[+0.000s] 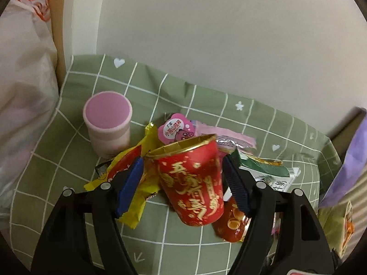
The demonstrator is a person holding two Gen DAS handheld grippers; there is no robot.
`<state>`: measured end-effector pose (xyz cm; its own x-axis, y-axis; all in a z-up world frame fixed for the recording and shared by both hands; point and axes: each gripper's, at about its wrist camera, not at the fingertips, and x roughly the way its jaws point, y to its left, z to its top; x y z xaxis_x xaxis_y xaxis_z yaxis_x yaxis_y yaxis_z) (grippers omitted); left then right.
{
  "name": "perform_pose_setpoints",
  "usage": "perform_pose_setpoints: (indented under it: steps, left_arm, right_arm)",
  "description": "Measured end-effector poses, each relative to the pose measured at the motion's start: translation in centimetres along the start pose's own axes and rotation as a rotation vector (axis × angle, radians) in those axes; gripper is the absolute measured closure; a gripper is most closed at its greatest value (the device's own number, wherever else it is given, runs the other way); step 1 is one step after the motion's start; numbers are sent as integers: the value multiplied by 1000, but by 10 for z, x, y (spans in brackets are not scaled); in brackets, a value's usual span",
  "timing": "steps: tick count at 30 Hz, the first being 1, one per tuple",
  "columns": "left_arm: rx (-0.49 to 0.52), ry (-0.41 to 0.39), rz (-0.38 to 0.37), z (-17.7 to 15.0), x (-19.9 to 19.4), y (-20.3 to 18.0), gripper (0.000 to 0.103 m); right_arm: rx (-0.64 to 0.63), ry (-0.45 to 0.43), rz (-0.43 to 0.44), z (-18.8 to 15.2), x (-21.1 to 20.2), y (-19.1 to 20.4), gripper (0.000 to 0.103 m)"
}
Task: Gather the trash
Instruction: 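Grasp the red paper cup with left tool while right tool grasps a wrapper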
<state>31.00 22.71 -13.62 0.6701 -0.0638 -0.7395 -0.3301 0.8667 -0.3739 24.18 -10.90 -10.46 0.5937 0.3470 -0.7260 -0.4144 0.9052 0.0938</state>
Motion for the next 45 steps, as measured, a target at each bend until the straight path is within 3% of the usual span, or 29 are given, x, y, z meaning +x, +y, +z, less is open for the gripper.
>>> perform_pose_setpoints:
  steps: [2,4,6,14,17,21,28,29,35,45]
  left_arm:
    - [-3,33,-6,2,4,0,36]
    - [9,63,-16,2,5,-1,45]
    - [25,75,-28,-2,1,-3,47]
    - [139,45,-112,-37,-55,-17,49]
    - [211,9,-100,-53,-81,-24,49]
    - [274,-32,-67,-63,-101,-30,49]
    - [272,-54,-48,-64,-120,-22,48]
    - [268,-56,-44,-64,-122,-19,48]
    - [273,-50,-69,-66,-124,-20,48]
    - [289,-43,-107,-68,-122,-29,48]
  right_arm:
    - [5,8,15,-4,3,-1,42]
    - [9,20,28,-6,8,-1,42]
    - [0,32,43,-8,13,2,42]
    - [-97,29,113,-8,26,27,42]
    - [-112,41,160,-6,37,37,43]
    - [-125,61,202,-5,53,48,52]
    - [-217,115,197,-10,83,68,53]
    - [-225,122,193,-12,86,69,64]
    - [-175,107,211,-11,76,64,80]
    - [-99,39,177,-5,37,43,82]
